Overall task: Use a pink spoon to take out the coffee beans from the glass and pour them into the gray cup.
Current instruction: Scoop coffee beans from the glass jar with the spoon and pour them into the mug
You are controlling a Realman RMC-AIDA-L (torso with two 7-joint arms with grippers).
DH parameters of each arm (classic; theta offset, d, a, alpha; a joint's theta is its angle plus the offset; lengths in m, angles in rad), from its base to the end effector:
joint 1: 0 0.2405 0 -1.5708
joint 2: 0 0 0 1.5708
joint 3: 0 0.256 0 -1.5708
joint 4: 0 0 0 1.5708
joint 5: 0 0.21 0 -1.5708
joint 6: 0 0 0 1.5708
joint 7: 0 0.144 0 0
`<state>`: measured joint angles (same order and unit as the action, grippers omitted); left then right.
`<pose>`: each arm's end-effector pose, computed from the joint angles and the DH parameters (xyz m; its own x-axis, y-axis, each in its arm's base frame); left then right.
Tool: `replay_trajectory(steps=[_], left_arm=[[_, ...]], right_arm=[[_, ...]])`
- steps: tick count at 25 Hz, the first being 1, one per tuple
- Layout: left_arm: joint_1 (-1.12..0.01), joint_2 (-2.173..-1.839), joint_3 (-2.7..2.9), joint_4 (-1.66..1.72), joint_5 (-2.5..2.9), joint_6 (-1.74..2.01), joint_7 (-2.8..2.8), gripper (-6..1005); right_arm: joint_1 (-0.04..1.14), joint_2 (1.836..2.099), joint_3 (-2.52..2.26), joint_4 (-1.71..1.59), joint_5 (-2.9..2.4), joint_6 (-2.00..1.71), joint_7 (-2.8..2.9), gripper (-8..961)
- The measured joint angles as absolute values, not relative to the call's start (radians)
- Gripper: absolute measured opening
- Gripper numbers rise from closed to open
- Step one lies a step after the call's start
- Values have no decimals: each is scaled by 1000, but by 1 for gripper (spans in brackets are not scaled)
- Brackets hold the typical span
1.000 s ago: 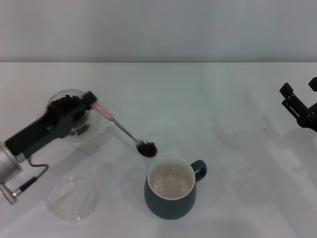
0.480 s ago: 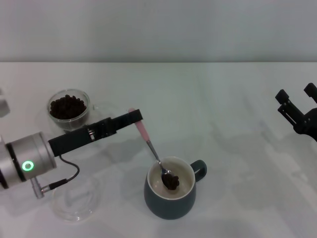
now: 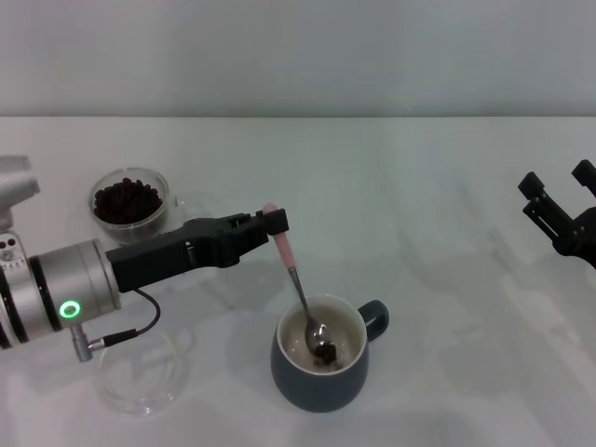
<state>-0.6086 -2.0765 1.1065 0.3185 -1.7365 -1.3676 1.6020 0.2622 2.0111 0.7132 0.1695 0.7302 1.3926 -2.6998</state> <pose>-0.2241 0.3378 -0.0608 0.4548 0.6075 0.6513 0.6913 -0.7018 0.1720 0.3487 0.2650 -0.0024 0.5598 0.0295 -0.8281 -0.7837 -0.3059 -0.5406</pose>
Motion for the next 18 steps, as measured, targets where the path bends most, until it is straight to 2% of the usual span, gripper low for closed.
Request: replay_trajectory(steps=[18], left_arm=[[-568,-2070,1103,384,-1815,-1482,1760,137]], right_arm=[[270,2011,713,191,738,1392,-2700,873]])
